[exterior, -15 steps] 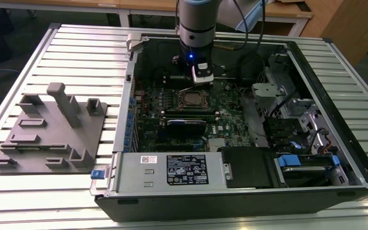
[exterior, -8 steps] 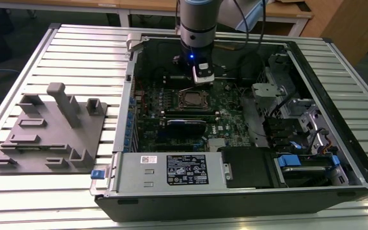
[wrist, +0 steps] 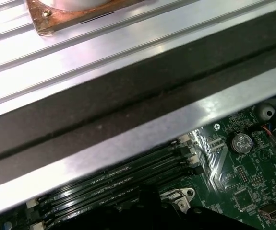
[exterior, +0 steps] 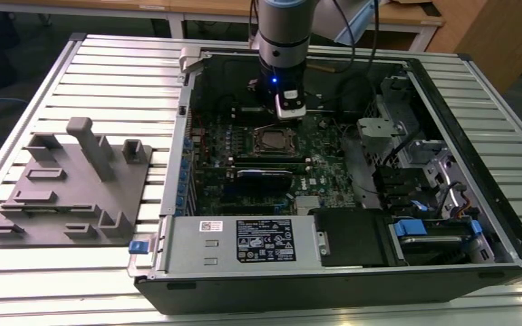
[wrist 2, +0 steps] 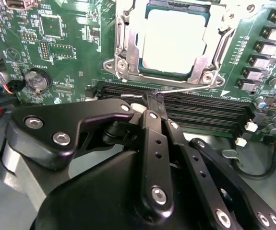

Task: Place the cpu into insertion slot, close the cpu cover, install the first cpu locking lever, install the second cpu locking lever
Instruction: 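Install the first cpu locking lever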

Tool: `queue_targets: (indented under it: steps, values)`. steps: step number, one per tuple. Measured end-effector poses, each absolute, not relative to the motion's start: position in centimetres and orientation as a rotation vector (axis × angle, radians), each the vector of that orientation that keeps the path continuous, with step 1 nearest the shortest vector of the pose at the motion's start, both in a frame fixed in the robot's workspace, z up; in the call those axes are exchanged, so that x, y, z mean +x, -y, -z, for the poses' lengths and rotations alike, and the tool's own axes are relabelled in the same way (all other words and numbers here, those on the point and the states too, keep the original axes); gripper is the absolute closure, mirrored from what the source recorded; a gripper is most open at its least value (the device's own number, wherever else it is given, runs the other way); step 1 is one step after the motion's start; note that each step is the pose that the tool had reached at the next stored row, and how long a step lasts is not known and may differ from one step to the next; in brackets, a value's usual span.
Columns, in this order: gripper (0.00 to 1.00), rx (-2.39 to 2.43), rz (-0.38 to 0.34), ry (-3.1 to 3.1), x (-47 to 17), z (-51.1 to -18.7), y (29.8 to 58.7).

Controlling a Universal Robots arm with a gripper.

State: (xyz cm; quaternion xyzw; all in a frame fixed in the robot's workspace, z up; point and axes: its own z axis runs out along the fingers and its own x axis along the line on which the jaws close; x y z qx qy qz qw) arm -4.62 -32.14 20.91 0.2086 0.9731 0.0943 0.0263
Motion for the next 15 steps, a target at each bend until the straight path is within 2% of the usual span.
queue_targets:
  steps: [15]
  values:
    - [0.89, 0.644, -0.290, -2.993, -4.61, -20.77, 32.13]
